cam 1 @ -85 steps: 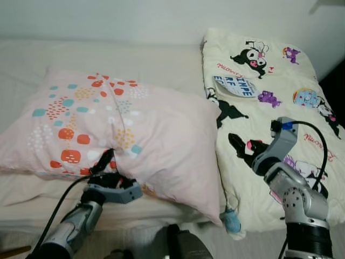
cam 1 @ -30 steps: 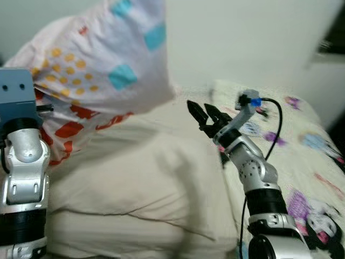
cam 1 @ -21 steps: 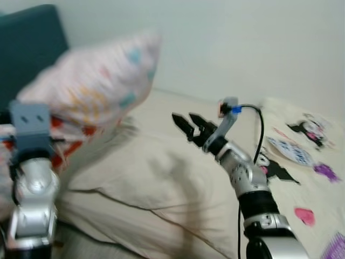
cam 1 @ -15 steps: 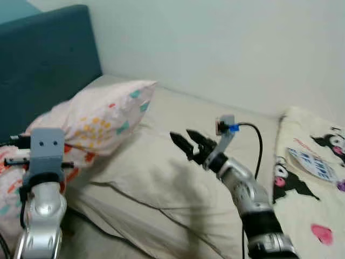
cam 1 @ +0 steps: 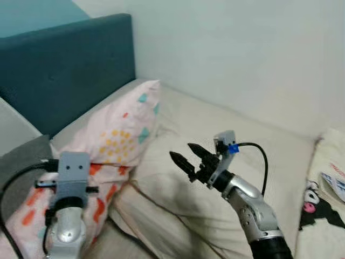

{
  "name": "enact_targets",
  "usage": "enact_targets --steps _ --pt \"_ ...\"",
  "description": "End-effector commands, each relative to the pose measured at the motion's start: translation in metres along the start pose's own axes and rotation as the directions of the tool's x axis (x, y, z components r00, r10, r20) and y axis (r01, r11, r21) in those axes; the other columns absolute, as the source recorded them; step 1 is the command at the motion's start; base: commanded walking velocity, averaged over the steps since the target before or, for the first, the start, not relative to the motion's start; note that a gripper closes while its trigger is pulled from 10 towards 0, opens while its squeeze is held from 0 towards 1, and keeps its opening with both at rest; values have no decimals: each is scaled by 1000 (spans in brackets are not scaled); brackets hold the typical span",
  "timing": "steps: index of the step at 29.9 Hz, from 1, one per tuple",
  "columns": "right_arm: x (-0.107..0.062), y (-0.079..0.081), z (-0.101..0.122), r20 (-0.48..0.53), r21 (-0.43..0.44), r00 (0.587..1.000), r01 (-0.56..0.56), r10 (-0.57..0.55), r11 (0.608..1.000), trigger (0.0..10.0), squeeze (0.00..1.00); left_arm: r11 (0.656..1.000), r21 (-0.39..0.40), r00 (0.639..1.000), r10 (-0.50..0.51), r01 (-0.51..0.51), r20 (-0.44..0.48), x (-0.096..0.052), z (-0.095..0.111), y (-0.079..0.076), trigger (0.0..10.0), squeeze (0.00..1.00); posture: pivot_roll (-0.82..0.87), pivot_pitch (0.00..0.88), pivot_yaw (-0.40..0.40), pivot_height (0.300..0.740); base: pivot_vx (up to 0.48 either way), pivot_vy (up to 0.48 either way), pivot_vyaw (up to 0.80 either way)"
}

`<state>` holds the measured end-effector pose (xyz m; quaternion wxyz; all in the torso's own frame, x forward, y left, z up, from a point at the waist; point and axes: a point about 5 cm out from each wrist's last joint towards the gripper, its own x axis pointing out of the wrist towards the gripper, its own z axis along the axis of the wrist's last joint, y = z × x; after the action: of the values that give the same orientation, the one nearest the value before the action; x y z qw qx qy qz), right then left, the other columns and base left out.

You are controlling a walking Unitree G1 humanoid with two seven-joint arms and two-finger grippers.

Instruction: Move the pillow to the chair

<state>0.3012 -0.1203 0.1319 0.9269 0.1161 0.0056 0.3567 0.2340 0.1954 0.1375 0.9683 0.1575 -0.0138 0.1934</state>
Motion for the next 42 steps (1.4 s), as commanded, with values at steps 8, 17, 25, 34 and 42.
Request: enact_targets --steps 8,17,25,34,42 --pt "-2 7 -1 1 -14 1000 -1 1 1000 10000 0 994 -40 986 106 -102 125 11 31 23 10000 0 -8 0 -71 735 0 0 735" --pt "3 11 5 29 -22 999 -20 21 1000 10000 0 989 -45 979 148 -143 140 19 38 33 10000 0 -4 0 -67 735 0 0 731" --pt "5 14 7 32 -25 999 -41 42 999 10000 0 988 -43 979 152 -148 136 24 39 32 10000 0 -7 0 -63 735 0 0 731" --pt "9 18 8 37 -26 997 -63 64 998 10000 0 992 -44 985 127 -122 120 24 37 26 10000 0 0 0 -65 735 0 0 731" --pt "9 19 8 35 -22 996 -77 78 997 10000 0 992 -39 986 120 -116 118 24 36 24 10000 0 0 0 -69 735 0 0 731"
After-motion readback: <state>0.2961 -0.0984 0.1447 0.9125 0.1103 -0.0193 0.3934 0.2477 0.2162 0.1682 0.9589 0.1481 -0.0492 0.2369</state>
